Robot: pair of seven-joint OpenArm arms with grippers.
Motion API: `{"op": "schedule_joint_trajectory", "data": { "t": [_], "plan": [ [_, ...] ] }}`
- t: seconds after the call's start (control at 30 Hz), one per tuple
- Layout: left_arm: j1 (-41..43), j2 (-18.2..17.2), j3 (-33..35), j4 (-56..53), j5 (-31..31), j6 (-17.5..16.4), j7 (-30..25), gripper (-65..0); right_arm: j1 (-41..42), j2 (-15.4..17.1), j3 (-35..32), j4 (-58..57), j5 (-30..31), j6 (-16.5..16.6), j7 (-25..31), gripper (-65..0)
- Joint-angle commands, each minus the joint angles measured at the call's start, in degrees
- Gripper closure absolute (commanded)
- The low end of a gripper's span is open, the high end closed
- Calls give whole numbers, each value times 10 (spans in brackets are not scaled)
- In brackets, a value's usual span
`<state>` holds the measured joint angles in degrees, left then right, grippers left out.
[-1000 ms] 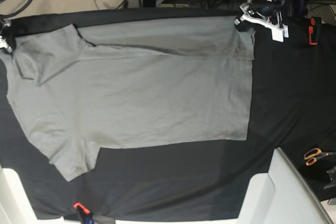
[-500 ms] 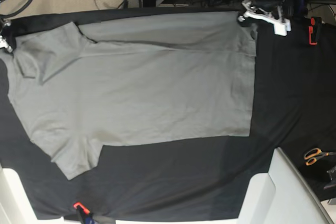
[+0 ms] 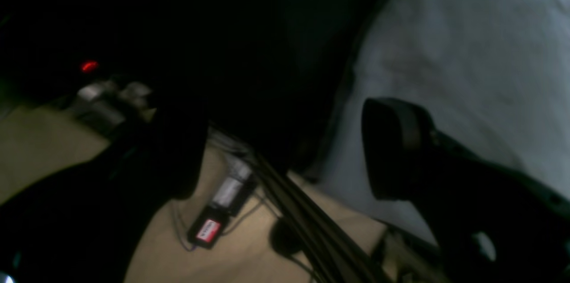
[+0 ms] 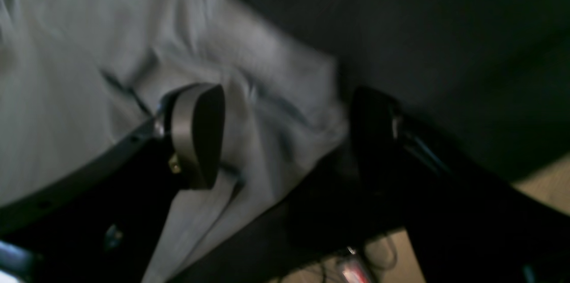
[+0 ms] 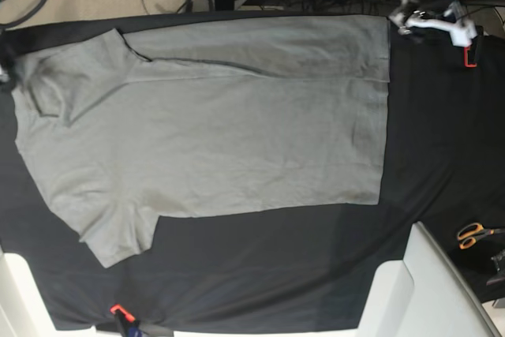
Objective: Fold the T-shirt properly
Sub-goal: 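Release the hem with left gripper and raise it away, then grasp the shirt near the collar and shoulder with right gripper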
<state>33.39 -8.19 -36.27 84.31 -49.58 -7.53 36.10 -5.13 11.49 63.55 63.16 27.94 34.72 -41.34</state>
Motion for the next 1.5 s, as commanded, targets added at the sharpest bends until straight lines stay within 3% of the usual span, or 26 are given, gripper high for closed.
{"op": "schedule_joint_trajectory", "data": {
  "t": [0.0, 0.2, 0.3, 0.33, 0.4, 0.5, 0.53, 0.57, 0.6, 0.9, 1.47],
  "plan": [
    [10, -9, -37, 8, -3, 0, -12, -527, -5, 16, 8, 32, 9, 3, 9, -425],
    [14, -9, -190, 72, -2, -3, -12, -520, -38, 6, -1, 165, 9, 6, 0, -425],
    [29, -9, -184, 145, -1, -3, -11, -508, -64, -11, -72, 218, 9, 53, -14, -422],
    [32, -7, -165, 164, -1, -3, -6, -482, -72, -12, -99, 228, 9, 53, -15, -405],
    [32, -8, -113, 196, -1, -3, 15, -372, -80, -13, -157, 231, 10, 53, -13, -303],
    [19, -7, -39, 196, -1, -3, 28, -142, -81, -32, -209, 227, 10, 53, -13, -47],
    [17, -7, -16, 195, -1, -3, 28, -41, -80, -39, -213, 225, 10, 53, -15, 0],
    [16, -6, 2, 192, -1, -3, 28, 0, -79, -46, -215, 223, 9, 53, -15, -5],
    [15, -4, 15, 189, -1, -3, 28, 0, -80, -53, -215, 223, 9, 53, -15, -27],
    [2, -1, 33, 159, -1, -3, 27, 0, -100, -93, -216, 223, 8, 53, -69, -5],
    [2, -1, 30, 142, -1, -3, 26, 0, -26, -85, -275, 90, 8, 53, -67, -6]
  ]
}}
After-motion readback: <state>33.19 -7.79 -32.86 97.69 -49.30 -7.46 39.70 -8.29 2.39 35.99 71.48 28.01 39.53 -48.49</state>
